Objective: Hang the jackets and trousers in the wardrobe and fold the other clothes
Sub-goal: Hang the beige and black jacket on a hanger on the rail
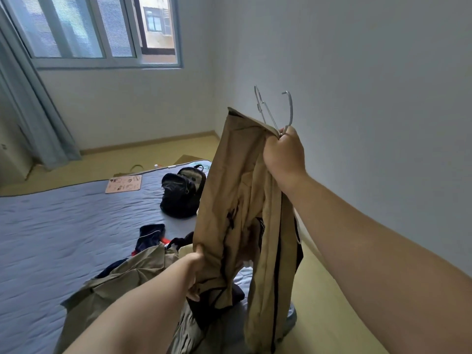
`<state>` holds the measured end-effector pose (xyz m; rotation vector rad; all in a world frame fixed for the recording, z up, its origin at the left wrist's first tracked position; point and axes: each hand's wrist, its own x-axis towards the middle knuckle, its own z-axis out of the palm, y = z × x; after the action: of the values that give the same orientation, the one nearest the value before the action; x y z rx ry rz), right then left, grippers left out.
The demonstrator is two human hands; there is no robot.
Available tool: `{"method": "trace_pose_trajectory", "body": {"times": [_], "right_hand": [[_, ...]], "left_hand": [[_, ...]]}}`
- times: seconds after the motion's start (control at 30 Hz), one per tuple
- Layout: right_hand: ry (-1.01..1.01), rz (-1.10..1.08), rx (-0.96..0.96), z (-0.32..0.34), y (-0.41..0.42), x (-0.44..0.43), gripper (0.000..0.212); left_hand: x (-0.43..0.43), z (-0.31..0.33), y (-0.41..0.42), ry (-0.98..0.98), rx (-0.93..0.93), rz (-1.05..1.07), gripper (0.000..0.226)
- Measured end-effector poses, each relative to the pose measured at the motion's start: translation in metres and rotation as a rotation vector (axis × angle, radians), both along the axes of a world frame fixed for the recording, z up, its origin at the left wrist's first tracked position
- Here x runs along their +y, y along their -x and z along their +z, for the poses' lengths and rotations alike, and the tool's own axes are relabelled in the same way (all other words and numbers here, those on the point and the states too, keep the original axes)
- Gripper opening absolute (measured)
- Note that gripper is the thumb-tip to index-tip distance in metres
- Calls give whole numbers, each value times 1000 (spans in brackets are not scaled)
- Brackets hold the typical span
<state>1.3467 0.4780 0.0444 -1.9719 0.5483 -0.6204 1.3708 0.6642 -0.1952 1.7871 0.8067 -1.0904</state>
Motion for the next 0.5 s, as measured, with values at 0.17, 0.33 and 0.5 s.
{"method": "trace_pose_trajectory", "body": {"times": [0.17, 0.33, 0.5], "right_hand": [[-18, -61, -16, -3, 7, -9, 48], [-38, -109, -2, -10, 15, -18, 49], [-39, -170, 9, -21, 28, -38, 48]], "left_hand": [[2, -25, 1, 11, 33, -265, 78], [-1, -42, 11, 26, 31, -349, 40], [-10, -20, 1, 199, -131, -112, 35]]}}
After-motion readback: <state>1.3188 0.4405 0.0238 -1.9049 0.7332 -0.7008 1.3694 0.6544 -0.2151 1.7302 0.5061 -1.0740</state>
